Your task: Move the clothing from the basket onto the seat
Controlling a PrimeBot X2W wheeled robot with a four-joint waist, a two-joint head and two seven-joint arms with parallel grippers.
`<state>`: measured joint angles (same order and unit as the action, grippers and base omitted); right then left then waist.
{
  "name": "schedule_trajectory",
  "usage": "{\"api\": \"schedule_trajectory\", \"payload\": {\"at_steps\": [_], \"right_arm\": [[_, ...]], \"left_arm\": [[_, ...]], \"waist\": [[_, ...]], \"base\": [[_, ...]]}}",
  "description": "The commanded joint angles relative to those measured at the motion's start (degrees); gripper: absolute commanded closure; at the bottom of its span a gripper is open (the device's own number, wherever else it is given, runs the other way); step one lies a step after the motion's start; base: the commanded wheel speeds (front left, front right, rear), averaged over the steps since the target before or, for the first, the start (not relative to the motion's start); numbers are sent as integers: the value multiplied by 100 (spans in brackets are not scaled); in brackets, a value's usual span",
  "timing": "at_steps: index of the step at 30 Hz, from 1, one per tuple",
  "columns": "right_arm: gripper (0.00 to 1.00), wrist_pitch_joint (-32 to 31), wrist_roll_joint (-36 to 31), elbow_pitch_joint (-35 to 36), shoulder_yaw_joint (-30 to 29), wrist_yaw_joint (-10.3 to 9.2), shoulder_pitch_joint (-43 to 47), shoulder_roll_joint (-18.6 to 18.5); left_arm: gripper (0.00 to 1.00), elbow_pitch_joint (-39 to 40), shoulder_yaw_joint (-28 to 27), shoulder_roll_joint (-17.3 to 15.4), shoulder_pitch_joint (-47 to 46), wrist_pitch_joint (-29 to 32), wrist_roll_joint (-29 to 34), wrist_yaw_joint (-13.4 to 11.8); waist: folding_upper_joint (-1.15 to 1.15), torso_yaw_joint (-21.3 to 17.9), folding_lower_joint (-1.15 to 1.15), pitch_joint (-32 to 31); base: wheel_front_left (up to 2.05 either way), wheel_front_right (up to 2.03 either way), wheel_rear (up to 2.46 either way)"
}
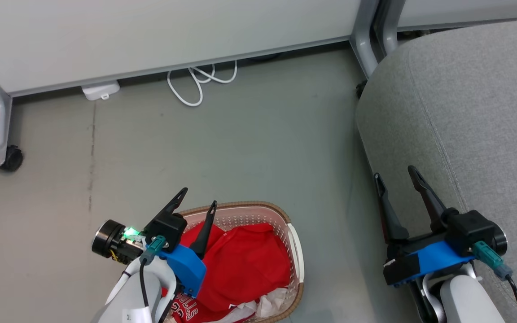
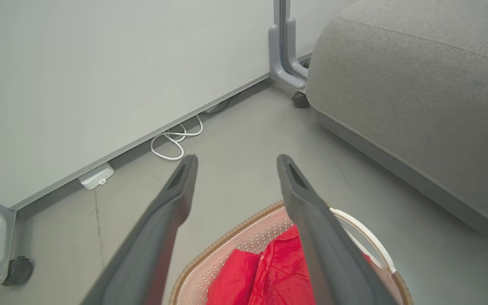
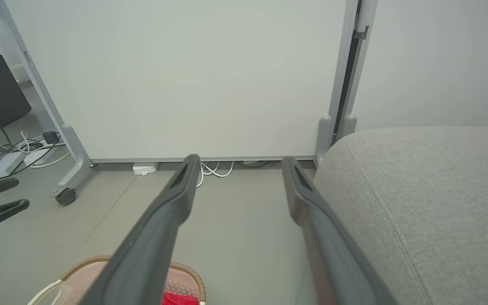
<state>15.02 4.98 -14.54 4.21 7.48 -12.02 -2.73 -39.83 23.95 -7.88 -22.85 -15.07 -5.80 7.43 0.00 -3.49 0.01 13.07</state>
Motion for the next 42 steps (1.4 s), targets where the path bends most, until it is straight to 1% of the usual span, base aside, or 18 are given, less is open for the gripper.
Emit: {"api": "schedule_trajectory", "payload": {"at_steps": [1,8,12,13,17,22,27,33,38,42], "right_arm": [[0,24,-27,37,7,3,-141,-27],[0,24,19,136,72,3,-429,-27],[0,24,45,180,117,3,-584,-27],[0,24,45,180,117,3,-584,-27],[0,24,47,224,146,3,-731,-27],[0,24,21,274,117,3,-888,-27],[0,24,16,338,153,3,-1098,-26],[0,24,-9,414,193,3,-1321,-26],[0,24,-39,471,185,3,-1491,-34],[0,23,-56,534,165,3,-1592,-41]], "left_arm": [[0,-131,173,-65,-189,-16,-55,3],[0,-720,971,-210,-640,-16,-232,4],[0,-1025,1387,-254,-853,-16,-377,4],[0,-1025,1387,-254,-853,-16,-377,4],[0,-1375,1870,-317,-1087,-16,-545,5],[0,-1805,2391,-350,-1380,-16,-759,5],[0,-2351,2797,-368,-1740,-16,-899,5],[0,-2858,3277,-302,-2129,173,-1036,5],[0,-3063,3684,-377,-2394,415,-1140,5],[0,-3181,3899,-442,-2632,694,-1214,5]], "waist": [[0,-106,-1,236],[0,-262,-1,755],[0,-338,-1,1036],[0,-338,-1,1036],[0,-409,-1,1324],[0,-461,-1,1682],[0,-509,-1,2060],[0,-546,-1,2498],[0,-565,-1,2843],[0,-562,-1,3133]], "base": [[0,0,0],[0,0,0],[0,0,0],[0,0,0],[0,0,0],[0,0,0],[0,0,0],[0,0,0],[0,0,0],[0,0,0]]}}
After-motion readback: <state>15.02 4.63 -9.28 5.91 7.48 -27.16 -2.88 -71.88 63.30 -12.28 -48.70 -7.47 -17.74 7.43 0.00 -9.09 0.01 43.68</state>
